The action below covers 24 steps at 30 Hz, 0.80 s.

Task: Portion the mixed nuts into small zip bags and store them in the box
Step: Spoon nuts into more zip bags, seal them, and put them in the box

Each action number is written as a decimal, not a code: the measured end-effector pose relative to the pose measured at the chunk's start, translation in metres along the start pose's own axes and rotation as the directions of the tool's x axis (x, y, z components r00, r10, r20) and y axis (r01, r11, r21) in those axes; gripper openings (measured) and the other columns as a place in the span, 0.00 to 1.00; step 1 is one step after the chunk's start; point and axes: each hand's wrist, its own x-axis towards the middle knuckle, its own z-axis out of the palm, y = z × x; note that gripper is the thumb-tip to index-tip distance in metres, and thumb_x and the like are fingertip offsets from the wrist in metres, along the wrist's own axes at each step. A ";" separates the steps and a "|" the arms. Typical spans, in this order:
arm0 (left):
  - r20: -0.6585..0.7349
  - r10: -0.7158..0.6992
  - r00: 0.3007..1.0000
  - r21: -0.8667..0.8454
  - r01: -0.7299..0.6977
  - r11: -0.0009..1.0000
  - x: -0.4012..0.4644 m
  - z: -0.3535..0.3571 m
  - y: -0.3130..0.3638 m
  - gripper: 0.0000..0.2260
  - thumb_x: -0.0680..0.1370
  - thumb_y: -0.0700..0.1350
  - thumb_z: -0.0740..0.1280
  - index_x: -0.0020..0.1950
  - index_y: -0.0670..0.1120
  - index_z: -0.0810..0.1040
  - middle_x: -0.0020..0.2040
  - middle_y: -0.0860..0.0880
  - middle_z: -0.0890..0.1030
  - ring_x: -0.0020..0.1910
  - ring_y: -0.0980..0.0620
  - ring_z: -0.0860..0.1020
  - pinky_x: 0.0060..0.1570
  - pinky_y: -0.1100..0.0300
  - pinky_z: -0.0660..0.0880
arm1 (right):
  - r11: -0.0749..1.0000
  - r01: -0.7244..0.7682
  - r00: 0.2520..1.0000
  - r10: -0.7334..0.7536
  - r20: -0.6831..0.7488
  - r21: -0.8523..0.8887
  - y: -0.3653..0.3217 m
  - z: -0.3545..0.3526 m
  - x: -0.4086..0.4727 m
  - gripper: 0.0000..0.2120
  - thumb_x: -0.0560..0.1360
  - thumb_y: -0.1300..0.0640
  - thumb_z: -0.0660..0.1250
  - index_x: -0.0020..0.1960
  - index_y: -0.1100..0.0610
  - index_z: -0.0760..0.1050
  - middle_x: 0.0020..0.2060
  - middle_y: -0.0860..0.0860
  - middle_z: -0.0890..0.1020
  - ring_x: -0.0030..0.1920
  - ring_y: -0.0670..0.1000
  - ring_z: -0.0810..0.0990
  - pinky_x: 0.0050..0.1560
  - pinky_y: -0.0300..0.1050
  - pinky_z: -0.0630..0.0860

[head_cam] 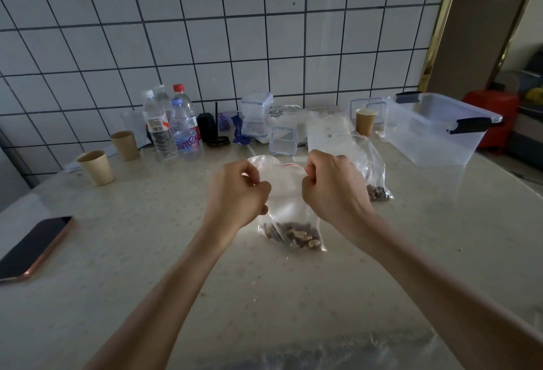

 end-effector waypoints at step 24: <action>0.701 -0.330 0.632 -0.242 0.646 0.724 0.039 -0.046 0.022 0.18 0.68 0.47 0.79 0.56 0.41 0.88 0.42 0.47 0.84 0.36 0.53 0.83 0.37 0.59 0.83 | 0.734 -0.419 0.886 0.201 0.419 0.535 0.030 -0.032 0.026 0.07 0.76 0.67 0.75 0.49 0.56 0.86 0.29 0.50 0.85 0.27 0.54 0.84 0.31 0.47 0.82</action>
